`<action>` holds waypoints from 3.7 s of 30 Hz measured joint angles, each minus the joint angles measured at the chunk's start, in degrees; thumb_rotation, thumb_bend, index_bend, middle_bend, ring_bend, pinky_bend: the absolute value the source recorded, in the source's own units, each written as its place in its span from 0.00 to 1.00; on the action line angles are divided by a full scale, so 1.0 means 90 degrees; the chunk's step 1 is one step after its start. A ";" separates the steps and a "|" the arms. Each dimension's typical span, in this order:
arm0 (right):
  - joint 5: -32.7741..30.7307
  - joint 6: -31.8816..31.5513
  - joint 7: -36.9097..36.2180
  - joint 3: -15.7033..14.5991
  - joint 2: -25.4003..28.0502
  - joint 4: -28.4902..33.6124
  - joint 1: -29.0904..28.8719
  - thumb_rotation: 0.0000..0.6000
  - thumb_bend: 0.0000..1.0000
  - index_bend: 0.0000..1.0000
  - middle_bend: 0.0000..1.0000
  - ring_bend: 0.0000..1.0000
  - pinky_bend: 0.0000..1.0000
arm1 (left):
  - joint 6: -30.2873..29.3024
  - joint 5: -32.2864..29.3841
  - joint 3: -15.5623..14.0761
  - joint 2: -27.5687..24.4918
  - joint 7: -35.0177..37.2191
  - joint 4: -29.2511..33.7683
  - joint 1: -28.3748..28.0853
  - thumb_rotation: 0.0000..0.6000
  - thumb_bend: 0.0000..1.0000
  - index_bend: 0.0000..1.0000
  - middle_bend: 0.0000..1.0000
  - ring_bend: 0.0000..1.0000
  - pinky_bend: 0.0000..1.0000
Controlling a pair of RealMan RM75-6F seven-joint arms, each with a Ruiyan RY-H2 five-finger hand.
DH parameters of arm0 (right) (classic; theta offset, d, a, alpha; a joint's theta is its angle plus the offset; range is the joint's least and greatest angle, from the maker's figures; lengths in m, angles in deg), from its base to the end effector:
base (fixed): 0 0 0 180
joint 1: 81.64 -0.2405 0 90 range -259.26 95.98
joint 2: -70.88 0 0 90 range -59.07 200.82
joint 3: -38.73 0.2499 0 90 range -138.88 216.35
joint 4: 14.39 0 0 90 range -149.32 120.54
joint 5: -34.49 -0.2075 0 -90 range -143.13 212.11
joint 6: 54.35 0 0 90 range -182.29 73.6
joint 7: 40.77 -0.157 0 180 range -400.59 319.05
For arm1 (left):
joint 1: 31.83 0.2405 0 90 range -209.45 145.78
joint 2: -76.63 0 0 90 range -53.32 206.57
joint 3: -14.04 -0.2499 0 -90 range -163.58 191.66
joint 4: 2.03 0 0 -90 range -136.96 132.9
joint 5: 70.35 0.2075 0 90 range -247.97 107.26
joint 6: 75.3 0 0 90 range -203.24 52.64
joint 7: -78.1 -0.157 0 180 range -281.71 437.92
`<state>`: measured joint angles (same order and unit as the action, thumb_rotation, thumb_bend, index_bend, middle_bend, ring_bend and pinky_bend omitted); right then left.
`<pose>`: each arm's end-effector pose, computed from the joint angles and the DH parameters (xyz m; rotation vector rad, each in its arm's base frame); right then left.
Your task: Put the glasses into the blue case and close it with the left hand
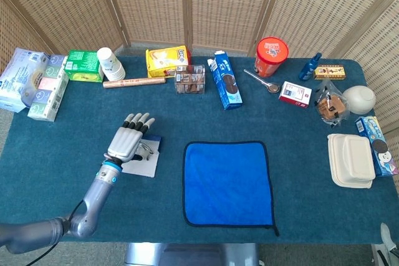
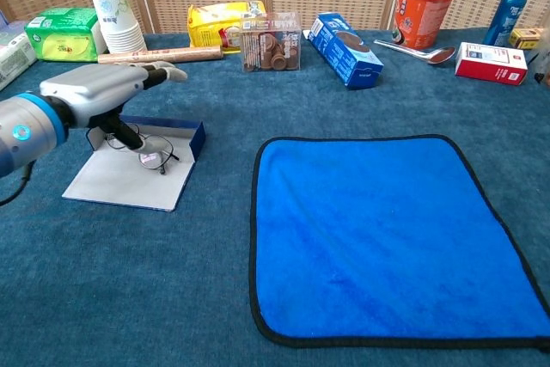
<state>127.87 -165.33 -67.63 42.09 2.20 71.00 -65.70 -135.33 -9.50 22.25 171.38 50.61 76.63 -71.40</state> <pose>-0.3195 -0.0699 0.1998 0.9299 -0.9446 1.3109 -0.1700 0.3426 -0.0370 -1.7952 -0.8798 -0.8009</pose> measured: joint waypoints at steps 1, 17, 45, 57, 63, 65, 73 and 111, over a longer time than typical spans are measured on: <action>0.0007 0.0007 0.0007 -0.0002 -0.0002 0.0006 -0.0007 0.67 0.33 0.03 0.13 0.00 0.12 | -0.0017 0.0007 -0.0012 -0.0040 0.0008 0.0018 0.0030 0.83 0.25 0.00 0.00 0.00 0.00; 0.0054 -0.0005 0.0060 -0.0017 0.0006 0.0063 -0.0027 0.67 0.33 0.03 0.13 0.00 0.12 | 0.0186 -0.0252 -0.0246 -0.0253 -0.0200 0.0082 0.0193 0.83 0.24 0.00 0.00 0.00 0.00; -0.0015 -0.0052 -0.0009 -0.0017 -0.0003 0.0008 0.0027 0.67 0.33 0.03 0.13 0.00 0.12 | 0.0435 -0.0544 0.0193 0.0077 -0.0294 -0.0312 -0.0177 0.83 0.25 0.00 0.00 0.00 0.00; 0.0058 -0.0015 0.0087 -0.0027 -0.0036 0.0058 -0.0024 0.67 0.33 0.03 0.13 0.00 0.13 | 0.1305 -0.1033 0.0208 -0.0976 0.0161 0.0903 -0.0284 0.81 0.25 0.02 0.04 0.00 0.01; 0.0034 -0.0076 0.0059 -0.0034 -0.0041 0.0043 0.0024 0.67 0.33 0.03 0.13 0.00 0.13 | 0.1535 -0.1292 0.0149 -0.1057 0.0159 0.0924 -0.0443 0.79 0.25 0.04 0.10 0.01 0.05; 0.0028 -0.0099 0.0046 -0.0035 -0.0045 0.0033 0.0041 0.67 0.33 0.03 0.13 0.00 0.13 | 0.1599 -0.1377 0.0117 -0.1076 0.0149 0.0928 -0.0521 0.79 0.25 0.04 0.11 0.02 0.08; 0.0087 -0.0159 0.0045 -0.0041 -0.0037 0.0043 0.0054 0.67 0.33 0.03 0.13 0.00 0.13 | 0.1851 -0.1683 -0.0116 -0.1343 0.0005 0.1236 -0.0726 0.79 0.26 0.05 0.14 0.07 0.12; 0.0292 -0.0340 0.0045 -0.0108 -0.0037 0.0074 0.0075 0.67 0.33 0.03 0.13 0.00 0.13 | 0.1690 -0.0355 -0.1071 -0.2101 0.0815 0.2855 -0.0502 0.78 0.26 0.03 0.11 0.00 0.17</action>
<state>130.50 -168.39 -67.22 41.12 1.87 71.67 -65.02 -120.12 -12.69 12.61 152.47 57.94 102.33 -75.92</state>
